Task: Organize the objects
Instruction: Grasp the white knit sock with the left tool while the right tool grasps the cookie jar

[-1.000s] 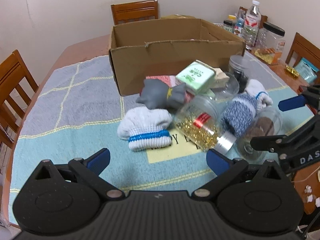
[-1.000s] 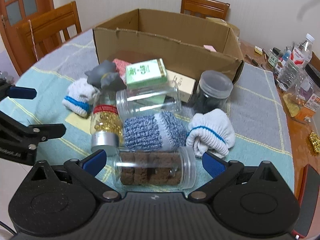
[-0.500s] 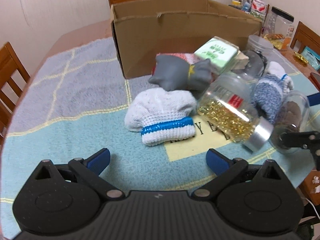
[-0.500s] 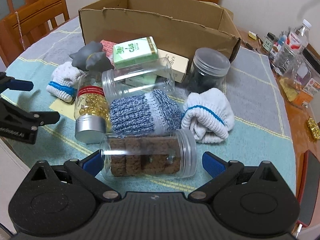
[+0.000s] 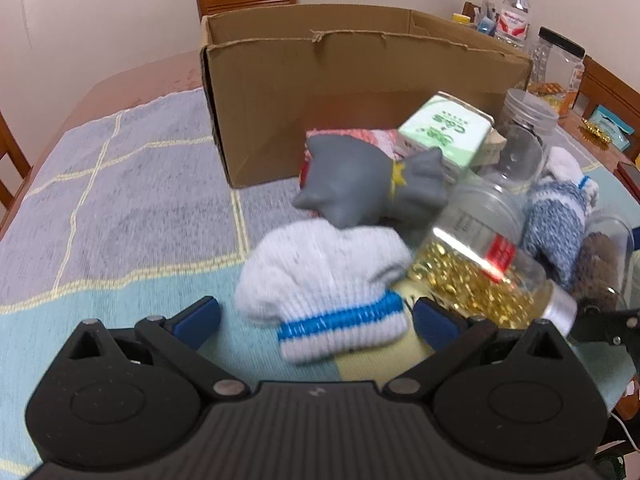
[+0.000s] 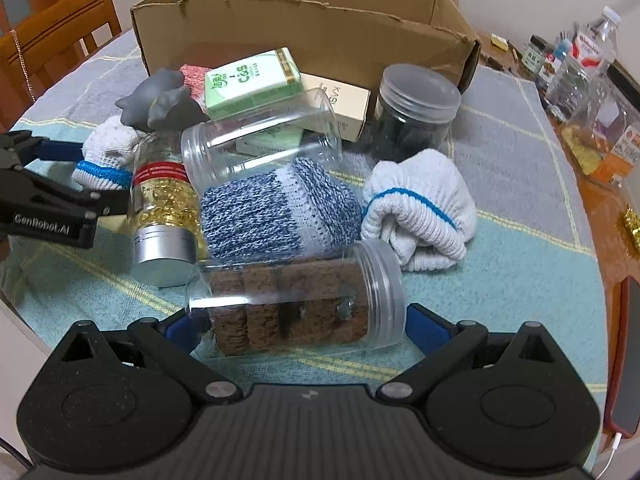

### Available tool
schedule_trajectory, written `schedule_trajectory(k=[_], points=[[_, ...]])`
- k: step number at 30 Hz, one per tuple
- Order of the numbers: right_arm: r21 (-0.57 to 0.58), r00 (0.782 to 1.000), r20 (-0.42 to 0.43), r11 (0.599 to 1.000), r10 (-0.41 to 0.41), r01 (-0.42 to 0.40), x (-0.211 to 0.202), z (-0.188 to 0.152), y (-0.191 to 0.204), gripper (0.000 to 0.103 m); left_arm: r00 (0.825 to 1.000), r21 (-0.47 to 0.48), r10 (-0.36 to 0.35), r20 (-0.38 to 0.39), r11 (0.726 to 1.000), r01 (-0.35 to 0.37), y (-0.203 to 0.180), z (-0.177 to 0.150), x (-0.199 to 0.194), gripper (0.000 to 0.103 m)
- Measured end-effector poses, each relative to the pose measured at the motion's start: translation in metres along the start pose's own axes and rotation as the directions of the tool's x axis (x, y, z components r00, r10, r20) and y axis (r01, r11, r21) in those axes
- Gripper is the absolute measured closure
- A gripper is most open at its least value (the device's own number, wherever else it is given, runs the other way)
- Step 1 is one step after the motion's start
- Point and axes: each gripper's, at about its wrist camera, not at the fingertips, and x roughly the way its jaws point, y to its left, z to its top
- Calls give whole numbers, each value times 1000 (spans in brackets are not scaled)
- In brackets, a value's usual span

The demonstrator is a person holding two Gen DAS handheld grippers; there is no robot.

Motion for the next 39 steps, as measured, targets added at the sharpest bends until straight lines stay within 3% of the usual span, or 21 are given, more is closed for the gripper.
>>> schedule_trajectory(k=[10,14,21,25,39], points=[[13,1000,-5,1000,5,-5,3,2,-1,0,1000,26,-29,11,999,29,3,8,6,6],[9,1000,-4,1000,2,-2,4,4,-1,0,999,43,-51,15,998,51,3,11,4,17],[5,1000,10,1000,6,-6,2,8,1,0,998,45,-69,12,997,68,4,13,3,21],[5,1000,-1,1000,20,-20,0,10,1,8,997,39,-74,6,996,74,5,14,2,23],[23,999,11,999,40,-41,-19,16,-6,8,996,25,-87,-27,996,87,11,16,-15,28]])
